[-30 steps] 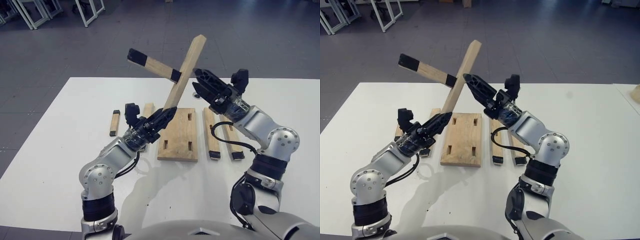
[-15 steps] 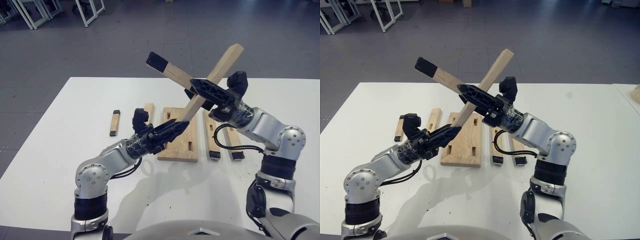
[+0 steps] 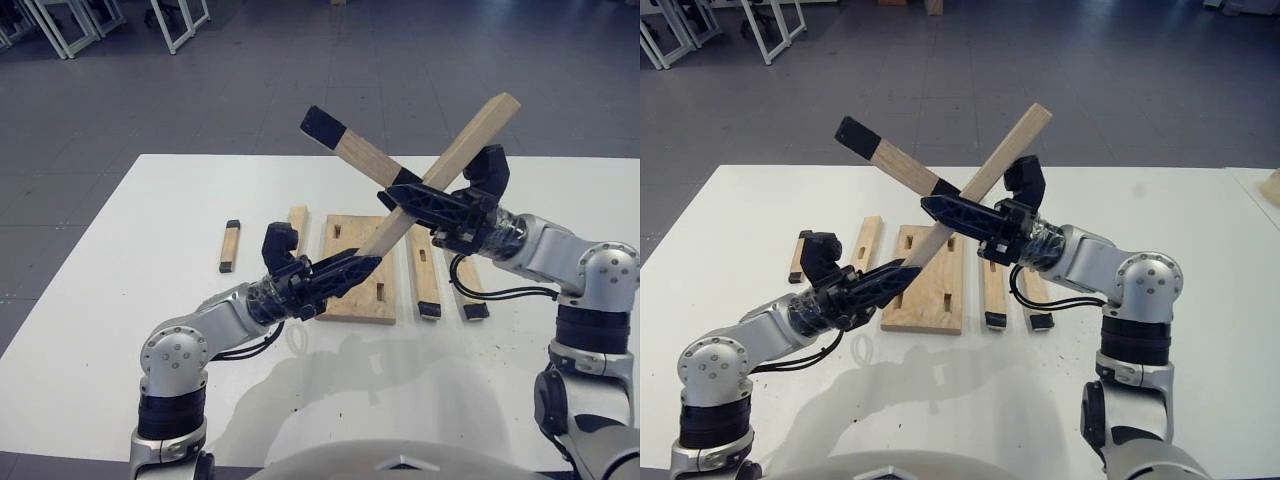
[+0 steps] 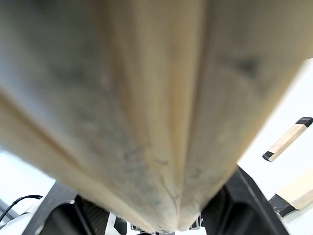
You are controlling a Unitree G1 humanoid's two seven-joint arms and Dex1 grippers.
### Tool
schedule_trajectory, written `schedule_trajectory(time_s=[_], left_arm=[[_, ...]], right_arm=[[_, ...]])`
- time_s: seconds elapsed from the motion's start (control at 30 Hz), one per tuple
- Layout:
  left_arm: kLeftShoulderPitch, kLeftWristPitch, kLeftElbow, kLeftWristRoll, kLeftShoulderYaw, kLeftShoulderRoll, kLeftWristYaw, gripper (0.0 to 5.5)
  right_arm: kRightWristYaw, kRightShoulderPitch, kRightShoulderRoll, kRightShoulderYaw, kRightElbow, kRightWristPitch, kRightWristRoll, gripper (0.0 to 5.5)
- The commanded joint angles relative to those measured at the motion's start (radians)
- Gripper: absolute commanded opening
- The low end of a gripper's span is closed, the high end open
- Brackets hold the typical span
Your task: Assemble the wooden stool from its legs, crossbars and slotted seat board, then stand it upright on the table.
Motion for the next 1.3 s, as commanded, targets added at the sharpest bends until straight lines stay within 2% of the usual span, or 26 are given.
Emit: schedule_trajectory(time_s=[0.03,0.2,0.27,0.33,0.4,0.5,0.53,0.63,0.8,0.97,1.13,1.23,1.3], left_arm=[[0.028,0.0,0.008,-0.053,0.036,0.039,0.057,2.44],[0.028,-0.013,0.037,-0.191,0.121,0.106,0.076,3.38],[0.026,-0.043,0.042,-0.167,0.153,0.125,0.089,3.42],[0.005,-0.086,0.049,-0.048,0.153,0.158,0.103,3.42],[-0.042,-0.144,0.056,0.23,0.043,0.226,0.142,3.42],[-0.137,-0.308,0.116,0.86,-0.362,0.411,0.175,3.42],[-0.17,-0.343,0.129,0.989,-0.456,0.434,0.177,3.42],[-0.223,-0.383,0.134,1.182,-0.592,0.431,0.156,3.42],[-0.231,-0.397,0.164,1.276,-0.633,0.359,0.108,3.42],[-0.206,-0.401,0.157,1.37,-0.67,0.383,0.023,3.42],[-0.15,-0.344,0.046,1.389,-0.722,0.496,-0.171,3.42],[-0.102,-0.305,-0.092,1.365,-0.749,0.636,-0.33,3.42],[-0.059,-0.349,-0.137,1.373,-0.737,0.74,-0.41,3.42]], right_arm=[[0.081,-0.027,0.004,0.006,-0.034,-0.019,0.024,2.12],[0.095,0.0,-0.014,0.003,-0.023,-0.058,-0.029,2.03],[0.109,0.005,-0.027,0.0,-0.013,-0.07,-0.061,2.03],[0.127,0.017,-0.046,-0.014,-0.01,-0.076,-0.082,2.03],[0.14,0.03,-0.068,-0.033,-0.005,-0.083,-0.101,2.03],[0.143,0.036,-0.08,-0.046,0.0,-0.1,-0.122,2.03],[0.138,0.034,-0.078,-0.044,0.003,-0.105,-0.131,2.03],[0.124,0.032,-0.07,-0.036,0.01,-0.117,-0.159,2.03],[0.114,0.034,-0.06,-0.043,0.02,-0.134,-0.197,2.03],[0.106,0.032,-0.05,-0.048,0.031,-0.153,-0.238,2.03],[0.096,0.011,-0.04,-0.042,0.061,-0.203,-0.327,2.03],[0.087,-0.029,-0.031,-0.013,0.111,-0.282,-0.467,2.03],[0.115,-0.034,-0.034,0.002,0.118,-0.298,-0.517,2.03]])
